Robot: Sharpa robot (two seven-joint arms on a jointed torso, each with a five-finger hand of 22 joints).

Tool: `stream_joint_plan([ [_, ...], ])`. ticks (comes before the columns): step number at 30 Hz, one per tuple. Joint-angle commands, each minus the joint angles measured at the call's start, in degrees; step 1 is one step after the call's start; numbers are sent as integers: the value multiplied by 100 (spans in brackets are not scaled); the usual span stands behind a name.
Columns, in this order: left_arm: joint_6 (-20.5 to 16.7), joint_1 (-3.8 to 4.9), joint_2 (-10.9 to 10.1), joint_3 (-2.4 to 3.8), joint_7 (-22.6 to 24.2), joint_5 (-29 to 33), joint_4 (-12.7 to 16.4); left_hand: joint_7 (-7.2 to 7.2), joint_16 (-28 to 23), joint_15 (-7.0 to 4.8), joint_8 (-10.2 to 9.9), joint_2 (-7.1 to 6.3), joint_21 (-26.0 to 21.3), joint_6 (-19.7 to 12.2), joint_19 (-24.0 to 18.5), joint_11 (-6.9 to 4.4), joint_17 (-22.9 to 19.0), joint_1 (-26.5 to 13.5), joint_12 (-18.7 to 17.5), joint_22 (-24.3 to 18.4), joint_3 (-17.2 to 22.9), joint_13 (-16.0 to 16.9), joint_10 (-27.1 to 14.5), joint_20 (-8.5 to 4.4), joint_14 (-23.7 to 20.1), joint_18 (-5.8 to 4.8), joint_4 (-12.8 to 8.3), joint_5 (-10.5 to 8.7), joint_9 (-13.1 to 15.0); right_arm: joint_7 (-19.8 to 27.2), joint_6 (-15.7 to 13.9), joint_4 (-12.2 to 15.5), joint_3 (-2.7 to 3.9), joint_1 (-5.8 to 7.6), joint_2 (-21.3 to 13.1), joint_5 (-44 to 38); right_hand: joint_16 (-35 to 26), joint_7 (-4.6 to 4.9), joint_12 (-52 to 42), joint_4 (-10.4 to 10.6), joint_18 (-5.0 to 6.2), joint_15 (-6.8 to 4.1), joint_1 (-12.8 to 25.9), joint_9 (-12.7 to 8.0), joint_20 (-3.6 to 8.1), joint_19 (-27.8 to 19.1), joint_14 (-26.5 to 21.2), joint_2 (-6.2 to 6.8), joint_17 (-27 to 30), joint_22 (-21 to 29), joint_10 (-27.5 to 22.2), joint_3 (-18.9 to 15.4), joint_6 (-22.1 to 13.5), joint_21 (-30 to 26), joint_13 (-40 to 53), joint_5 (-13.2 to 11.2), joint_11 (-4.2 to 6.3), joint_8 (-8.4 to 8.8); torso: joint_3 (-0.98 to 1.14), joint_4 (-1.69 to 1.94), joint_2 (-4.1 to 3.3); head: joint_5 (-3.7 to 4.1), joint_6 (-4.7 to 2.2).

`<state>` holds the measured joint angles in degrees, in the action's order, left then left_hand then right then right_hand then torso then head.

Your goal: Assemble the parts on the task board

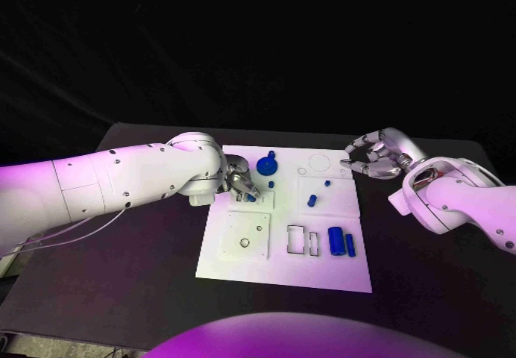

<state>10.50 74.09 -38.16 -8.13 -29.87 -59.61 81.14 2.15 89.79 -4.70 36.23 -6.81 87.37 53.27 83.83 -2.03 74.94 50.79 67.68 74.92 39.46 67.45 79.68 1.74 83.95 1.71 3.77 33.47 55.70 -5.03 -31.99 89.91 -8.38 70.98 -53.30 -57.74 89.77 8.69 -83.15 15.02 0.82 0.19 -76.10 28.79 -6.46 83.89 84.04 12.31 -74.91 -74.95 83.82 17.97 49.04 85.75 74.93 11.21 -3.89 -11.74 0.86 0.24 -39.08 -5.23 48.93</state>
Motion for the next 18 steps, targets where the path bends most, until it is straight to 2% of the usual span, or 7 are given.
stream_joint_plan([
  [1, 165, -15, -4, -19, 1, -51, 5, -11, 21, -51, 30, 69, 30, 7, 384, 12, 1506, 11, 10, 1281, 1199, -5, 47, -38, 605, -84, -1206, -28, 5, 27, 81, 3, 0, -5, 0, -21, 23, -34, 13, 4, 32, -30, 54, 5, 41, 361, 596, -7, -1509, -1293, -6, 36, 10, -31, 839, 31, 12, -25, 1, 4, -1, -7, 9],
  [18, 352, -15, -1, -20, -8, -117, 37, -17, 21, -57, 78, 81, 44, 6, 399, 9, 1506, -23, 18, 1296, 1201, -4, 66, -45, 605, -90, -1205, -72, -2, 30, 90, -14, 0, -5, 3, -18, 23, -34, 13, 0, 31, -31, 52, 6, 42, 363, 596, -5, -1509, -1295, -6, 42, 9, -28, 839, 34, 13, -29, 3, 0, 1, -9, 55],
])
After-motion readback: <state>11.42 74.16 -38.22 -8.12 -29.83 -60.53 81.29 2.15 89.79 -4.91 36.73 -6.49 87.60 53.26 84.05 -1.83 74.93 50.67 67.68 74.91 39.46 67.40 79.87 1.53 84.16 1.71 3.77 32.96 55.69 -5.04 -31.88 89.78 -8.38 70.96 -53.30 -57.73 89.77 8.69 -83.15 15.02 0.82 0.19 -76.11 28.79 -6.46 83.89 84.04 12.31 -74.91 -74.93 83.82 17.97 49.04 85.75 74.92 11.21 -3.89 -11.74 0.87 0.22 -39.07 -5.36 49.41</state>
